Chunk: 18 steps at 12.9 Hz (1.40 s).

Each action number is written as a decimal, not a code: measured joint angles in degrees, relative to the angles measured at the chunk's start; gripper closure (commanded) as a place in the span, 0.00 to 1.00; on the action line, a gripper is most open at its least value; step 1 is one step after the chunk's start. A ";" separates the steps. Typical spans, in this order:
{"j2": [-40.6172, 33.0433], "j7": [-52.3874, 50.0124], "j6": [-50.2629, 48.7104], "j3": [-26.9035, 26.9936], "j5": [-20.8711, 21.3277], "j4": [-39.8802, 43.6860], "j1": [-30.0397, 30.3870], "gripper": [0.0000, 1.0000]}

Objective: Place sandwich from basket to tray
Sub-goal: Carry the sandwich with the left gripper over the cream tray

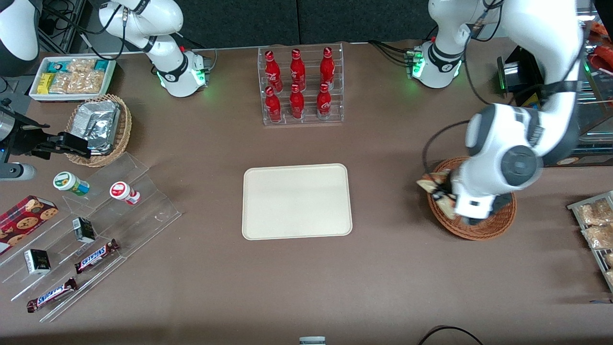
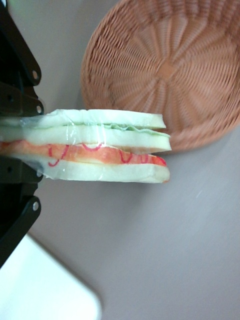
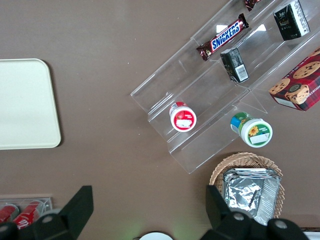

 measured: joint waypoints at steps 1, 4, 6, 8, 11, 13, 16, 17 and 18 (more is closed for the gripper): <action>0.41 -0.15 0.05 -0.16 -0.06 0.55 -3.03 1.00; 3.33 -0.64 0.09 -0.42 -1.15 5.34 -10.73 1.00; 6.76 -0.64 0.12 -0.53 -2.20 10.09 -14.04 1.00; 10.71 -0.56 0.24 -0.64 -2.39 14.51 -16.80 1.00; 18.01 -0.59 4.04 -0.73 -2.44 21.18 -22.41 1.00; 21.90 -0.61 9.05 -0.73 -2.44 23.28 -25.84 1.00; 25.60 2.03 10.25 -0.67 -2.35 24.01 -28.83 1.00; 26.46 4.63 10.41 -0.63 -2.35 24.07 -28.89 1.00; 27.32 6.23 11.44 -0.42 -2.35 24.14 -28.87 1.00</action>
